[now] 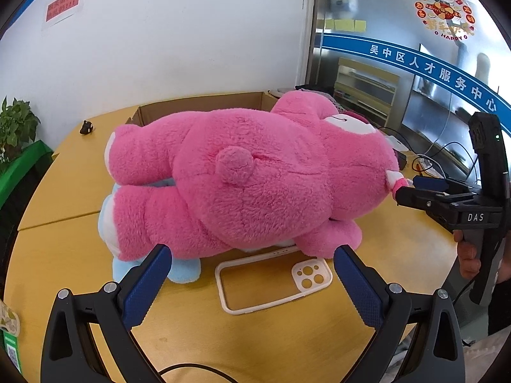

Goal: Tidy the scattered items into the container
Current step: 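Move the left tool to the pink bear's back and open its fingers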

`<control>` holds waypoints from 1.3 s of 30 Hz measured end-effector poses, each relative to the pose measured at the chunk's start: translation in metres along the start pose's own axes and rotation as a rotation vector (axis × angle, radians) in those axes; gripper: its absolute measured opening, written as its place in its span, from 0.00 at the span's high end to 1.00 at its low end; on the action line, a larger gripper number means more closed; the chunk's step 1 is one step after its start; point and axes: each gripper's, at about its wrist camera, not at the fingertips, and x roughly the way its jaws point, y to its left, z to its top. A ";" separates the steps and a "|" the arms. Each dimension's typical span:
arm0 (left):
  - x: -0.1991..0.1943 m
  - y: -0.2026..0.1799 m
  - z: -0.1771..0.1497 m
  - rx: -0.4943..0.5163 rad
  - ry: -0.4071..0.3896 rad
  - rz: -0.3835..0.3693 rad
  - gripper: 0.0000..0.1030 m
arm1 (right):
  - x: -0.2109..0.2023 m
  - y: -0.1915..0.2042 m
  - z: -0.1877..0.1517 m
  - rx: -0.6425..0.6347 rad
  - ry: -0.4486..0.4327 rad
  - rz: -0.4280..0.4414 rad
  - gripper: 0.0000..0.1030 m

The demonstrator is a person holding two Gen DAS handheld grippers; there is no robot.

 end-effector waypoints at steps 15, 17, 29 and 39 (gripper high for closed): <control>0.007 -0.007 0.022 0.019 -0.020 -0.105 0.00 | 0.002 0.000 0.015 -0.003 0.006 -0.082 0.00; 0.007 -0.010 0.024 0.027 -0.019 -0.122 0.00 | 0.004 0.001 0.016 -0.012 0.007 -0.084 0.00; 0.026 -0.003 0.039 -0.010 0.004 -0.092 0.00 | 0.015 -0.001 0.023 -0.060 0.016 -0.071 0.00; 0.040 0.010 0.043 -0.032 0.028 -0.089 0.00 | 0.021 -0.009 0.030 -0.058 -0.012 0.031 0.00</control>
